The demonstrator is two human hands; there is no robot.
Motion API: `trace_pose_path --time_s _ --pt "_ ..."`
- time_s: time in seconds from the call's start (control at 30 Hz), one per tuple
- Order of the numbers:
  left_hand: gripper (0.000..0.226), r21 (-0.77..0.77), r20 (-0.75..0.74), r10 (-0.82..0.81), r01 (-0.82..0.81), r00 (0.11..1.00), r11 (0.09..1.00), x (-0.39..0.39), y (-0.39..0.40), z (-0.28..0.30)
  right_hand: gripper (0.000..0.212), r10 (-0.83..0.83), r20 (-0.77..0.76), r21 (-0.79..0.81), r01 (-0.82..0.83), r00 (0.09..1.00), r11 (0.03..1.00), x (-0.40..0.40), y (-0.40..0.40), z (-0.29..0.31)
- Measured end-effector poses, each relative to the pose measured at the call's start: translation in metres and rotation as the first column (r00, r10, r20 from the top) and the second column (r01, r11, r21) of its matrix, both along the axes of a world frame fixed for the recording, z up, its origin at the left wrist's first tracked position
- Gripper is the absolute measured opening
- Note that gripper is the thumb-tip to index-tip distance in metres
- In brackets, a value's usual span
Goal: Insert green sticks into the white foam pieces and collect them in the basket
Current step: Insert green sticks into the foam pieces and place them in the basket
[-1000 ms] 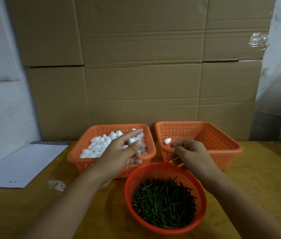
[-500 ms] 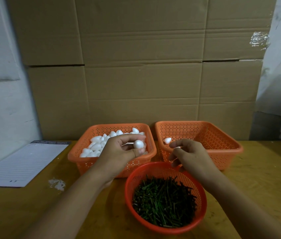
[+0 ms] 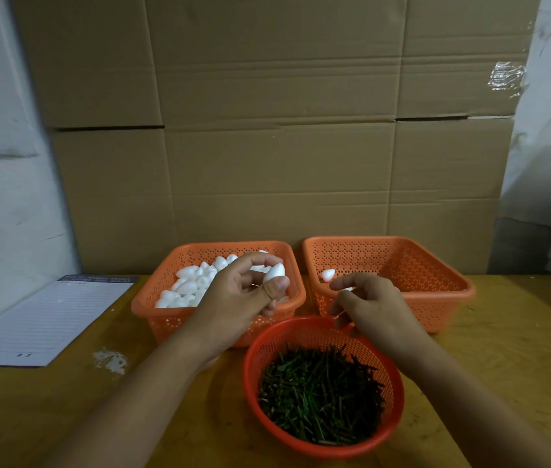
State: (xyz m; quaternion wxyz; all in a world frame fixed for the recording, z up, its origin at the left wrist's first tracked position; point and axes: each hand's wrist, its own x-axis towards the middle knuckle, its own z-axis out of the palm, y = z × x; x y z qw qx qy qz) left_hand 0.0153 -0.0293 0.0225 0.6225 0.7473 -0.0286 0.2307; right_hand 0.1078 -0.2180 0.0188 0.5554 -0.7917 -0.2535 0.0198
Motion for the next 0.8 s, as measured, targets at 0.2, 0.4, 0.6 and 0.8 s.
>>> trace_pose_path --time_s 0.2,0.4,0.6,0.8 --pt "0.026 -0.013 0.011 0.043 -0.043 0.999 0.999 -0.0007 -0.001 0.001 0.021 0.0 0.017 -0.005 0.0 1.0 1.0 0.0002 -0.0001 -0.0008" --pt "0.034 0.042 0.02 0.092 -0.093 0.996 0.995 -0.0023 0.0 -0.0002 0.021 0.005 0.025 -0.007 -0.005 1.0 1.0 0.0009 -0.0004 -0.0008" --pt "0.036 0.019 0.007 0.057 -0.057 0.998 0.998 -0.0011 -0.0016 0.0005 0.022 0.007 0.036 -0.018 -0.006 0.999 1.0 -0.0001 -0.0003 -0.0001" --pt "0.031 -0.067 0.019 -0.053 0.055 0.998 0.996 -0.0034 -0.0062 0.0053 0.022 0.011 0.037 -0.023 -0.01 0.999 1.0 -0.0012 -0.0011 0.0002"
